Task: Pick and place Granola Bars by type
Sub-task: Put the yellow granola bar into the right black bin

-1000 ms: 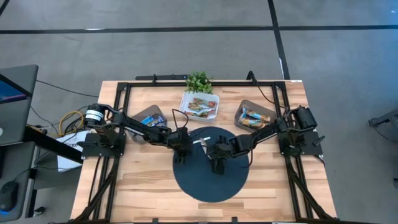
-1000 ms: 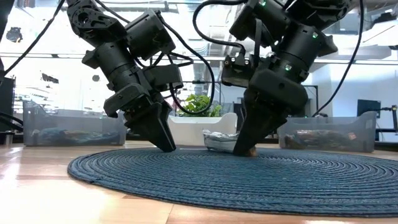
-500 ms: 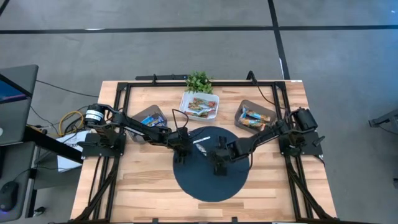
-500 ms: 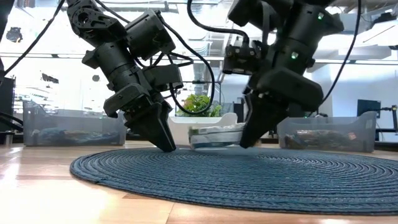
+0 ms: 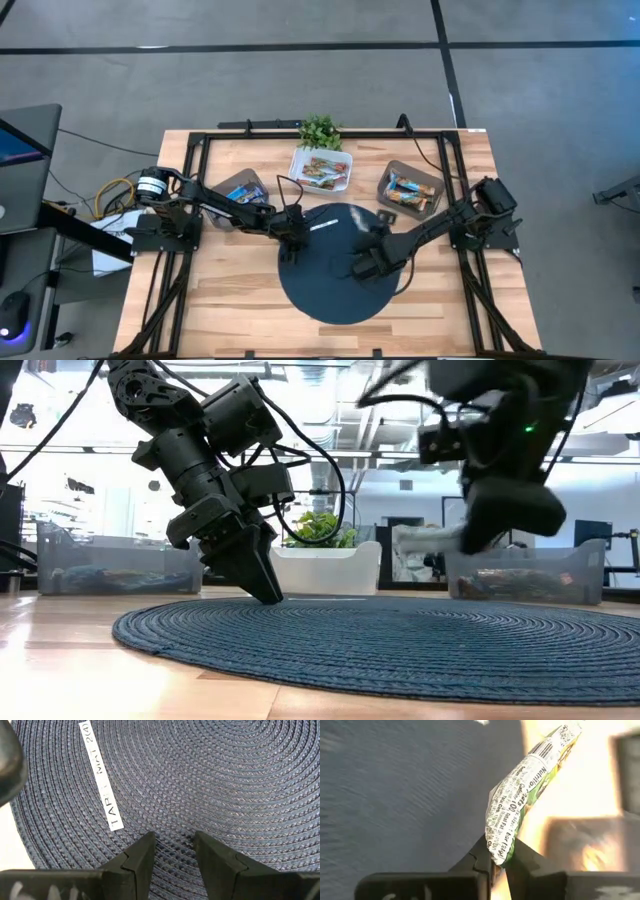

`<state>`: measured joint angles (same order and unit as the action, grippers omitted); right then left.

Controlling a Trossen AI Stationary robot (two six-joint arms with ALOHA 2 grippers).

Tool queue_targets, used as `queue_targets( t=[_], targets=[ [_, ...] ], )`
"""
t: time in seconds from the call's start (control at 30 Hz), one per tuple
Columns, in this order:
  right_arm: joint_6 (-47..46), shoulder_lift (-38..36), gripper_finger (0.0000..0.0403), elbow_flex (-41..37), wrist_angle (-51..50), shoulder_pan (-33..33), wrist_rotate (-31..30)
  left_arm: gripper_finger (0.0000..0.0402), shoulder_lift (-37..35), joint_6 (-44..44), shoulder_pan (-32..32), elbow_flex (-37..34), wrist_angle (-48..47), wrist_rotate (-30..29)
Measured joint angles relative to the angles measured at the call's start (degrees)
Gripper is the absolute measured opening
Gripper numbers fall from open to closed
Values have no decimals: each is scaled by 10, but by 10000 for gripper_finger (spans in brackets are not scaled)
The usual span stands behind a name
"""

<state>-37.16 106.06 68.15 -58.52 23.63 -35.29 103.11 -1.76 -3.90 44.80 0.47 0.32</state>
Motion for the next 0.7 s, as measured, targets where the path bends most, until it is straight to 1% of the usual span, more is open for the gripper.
queue_targets(
  t=[0.1,0.27,0.33,0.37,0.5,0.6,0.7],
  targets=[
    [-102,0,12,5,-102,14,-31,137,0,0,0,0,0,0],
    [-277,0,24,7,-277,27,-38,137,0,0,0,0,1,0],
    [-329,0,31,5,-319,33,-39,137,0,0,0,0,1,0],
    [-337,-1,32,-1,-316,35,-39,137,0,0,0,0,1,0],
    [-301,-13,25,-35,-313,36,-39,137,0,0,0,-1,2,0],
    [-292,-15,16,-62,-314,25,-39,137,0,0,0,-1,2,0],
    [-260,-35,15,-86,-311,5,-50,137,0,0,0,-1,2,0]
  ],
)
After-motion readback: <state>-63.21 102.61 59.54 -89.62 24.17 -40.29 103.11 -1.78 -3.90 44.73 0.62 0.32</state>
